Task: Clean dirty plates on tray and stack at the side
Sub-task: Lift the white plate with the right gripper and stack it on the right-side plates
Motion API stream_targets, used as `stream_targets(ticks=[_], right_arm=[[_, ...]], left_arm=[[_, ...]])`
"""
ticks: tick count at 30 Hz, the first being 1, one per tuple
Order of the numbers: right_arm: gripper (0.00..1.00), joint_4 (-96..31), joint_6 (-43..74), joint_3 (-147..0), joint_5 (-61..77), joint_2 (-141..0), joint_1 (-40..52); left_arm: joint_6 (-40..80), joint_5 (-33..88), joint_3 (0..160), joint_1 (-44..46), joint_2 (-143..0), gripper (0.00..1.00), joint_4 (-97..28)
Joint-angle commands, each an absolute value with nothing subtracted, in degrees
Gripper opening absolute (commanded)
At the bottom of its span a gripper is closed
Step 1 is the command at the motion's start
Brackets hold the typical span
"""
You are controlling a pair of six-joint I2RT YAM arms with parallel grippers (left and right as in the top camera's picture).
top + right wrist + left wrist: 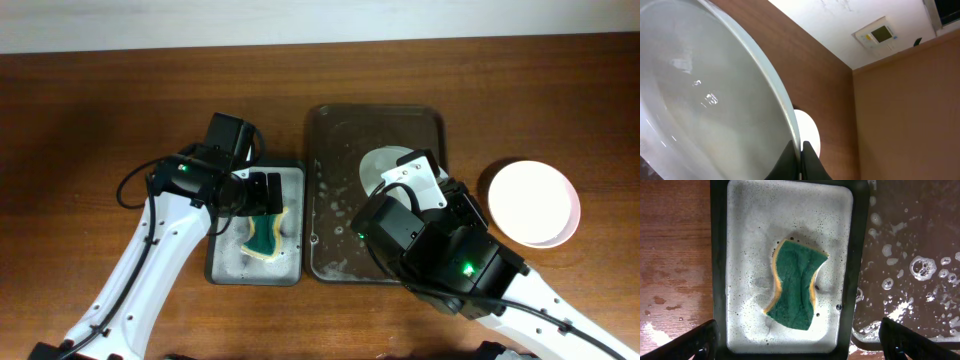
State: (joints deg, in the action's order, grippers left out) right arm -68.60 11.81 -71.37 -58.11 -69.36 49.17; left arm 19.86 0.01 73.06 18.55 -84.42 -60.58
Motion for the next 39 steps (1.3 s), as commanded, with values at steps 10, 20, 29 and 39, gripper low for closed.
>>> stream_targets(ticks=[10, 20, 29, 39], right_arm=[[0.04, -65.6, 15.2, -75.7, -57.2, -68.9, 49.5], [0.04, -71.2, 15.3, -75.7, -60.2, -69.8, 47.9], [0.04, -69.1, 23.2, -75.7, -20.5, -70.2, 18.1], [0.04, -61.9, 10.0, -75.7, 14.4, -92.4, -42.9]], left_arm=[[19.6, 0.3, 73.2, 18.3, -83.7, 1.00, -60.5], [19.6, 0.3, 73.2, 18.3, -83.7, 1.00, -60.5], [19.6, 0.3, 73.2, 18.3, -83.7, 1.00, -60.5], [19.6, 0.3, 73.2, 18.3, -83.7, 1.00, -60.5]])
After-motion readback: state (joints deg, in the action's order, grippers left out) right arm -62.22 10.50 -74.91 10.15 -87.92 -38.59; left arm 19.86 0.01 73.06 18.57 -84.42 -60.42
